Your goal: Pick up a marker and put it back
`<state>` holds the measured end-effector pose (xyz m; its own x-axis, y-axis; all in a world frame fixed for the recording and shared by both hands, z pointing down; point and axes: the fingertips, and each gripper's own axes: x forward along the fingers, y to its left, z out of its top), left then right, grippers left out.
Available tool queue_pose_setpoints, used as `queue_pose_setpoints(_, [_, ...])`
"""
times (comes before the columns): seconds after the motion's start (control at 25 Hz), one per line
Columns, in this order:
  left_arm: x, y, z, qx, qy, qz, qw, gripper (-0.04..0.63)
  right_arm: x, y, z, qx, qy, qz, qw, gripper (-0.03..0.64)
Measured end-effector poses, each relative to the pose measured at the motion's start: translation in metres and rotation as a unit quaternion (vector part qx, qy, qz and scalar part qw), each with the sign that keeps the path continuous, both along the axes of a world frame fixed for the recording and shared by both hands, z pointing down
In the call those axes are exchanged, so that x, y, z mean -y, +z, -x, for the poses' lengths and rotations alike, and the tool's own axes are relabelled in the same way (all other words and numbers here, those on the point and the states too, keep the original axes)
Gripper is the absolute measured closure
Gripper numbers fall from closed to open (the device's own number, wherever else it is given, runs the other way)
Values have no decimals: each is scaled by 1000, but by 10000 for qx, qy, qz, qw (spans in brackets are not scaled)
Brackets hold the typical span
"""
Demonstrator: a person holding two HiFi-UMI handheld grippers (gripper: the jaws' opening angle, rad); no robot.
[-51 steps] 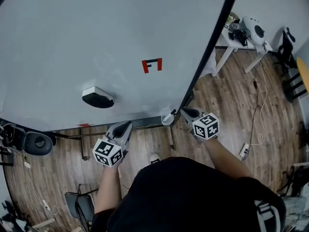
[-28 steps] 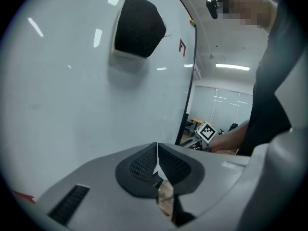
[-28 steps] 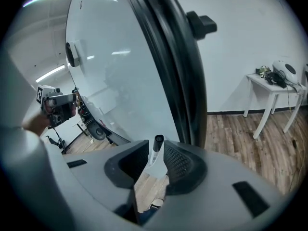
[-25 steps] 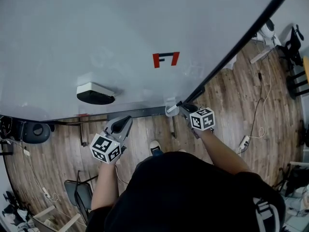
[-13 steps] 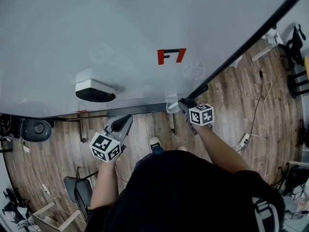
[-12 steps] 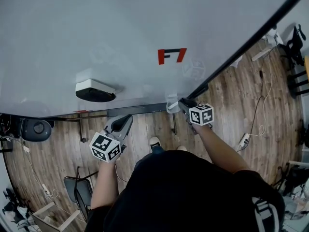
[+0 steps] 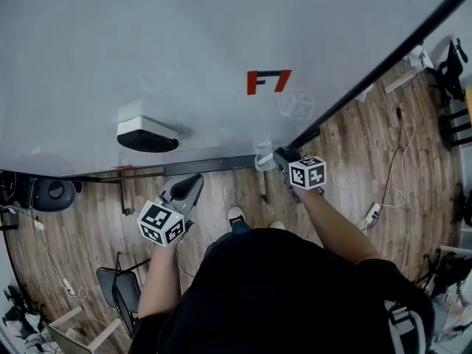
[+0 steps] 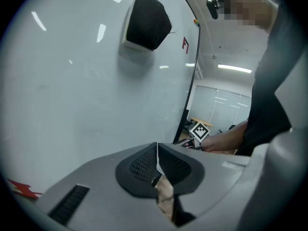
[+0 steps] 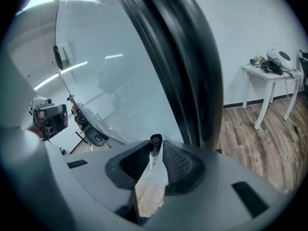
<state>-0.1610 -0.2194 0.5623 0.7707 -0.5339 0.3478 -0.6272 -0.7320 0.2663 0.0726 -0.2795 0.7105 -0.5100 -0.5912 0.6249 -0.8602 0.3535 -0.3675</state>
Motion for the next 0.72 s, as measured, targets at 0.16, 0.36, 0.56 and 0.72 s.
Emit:
queue_pose_setpoints(0.16, [-1, -2, 1, -9, -9, -15, 10000, 577, -1, -1, 1, -8, 0, -28, 10000, 545])
queue_pose_setpoints(0.36, [-5, -4, 3, -15, -13, -34, 10000, 577, -2, -5, 1, -46, 1, -100, 9999, 549])
queue_pose_setpoints(0.56, [-8, -6, 2, -18, 7, -52, 10000, 577, -1, -13, 1, -99, -8, -228, 9997, 551])
queue_pose_setpoints(0.72, [-10, -10, 1, -27, -1, -102, 9999, 577, -3, -23, 2, -129, -51, -363, 9992, 551])
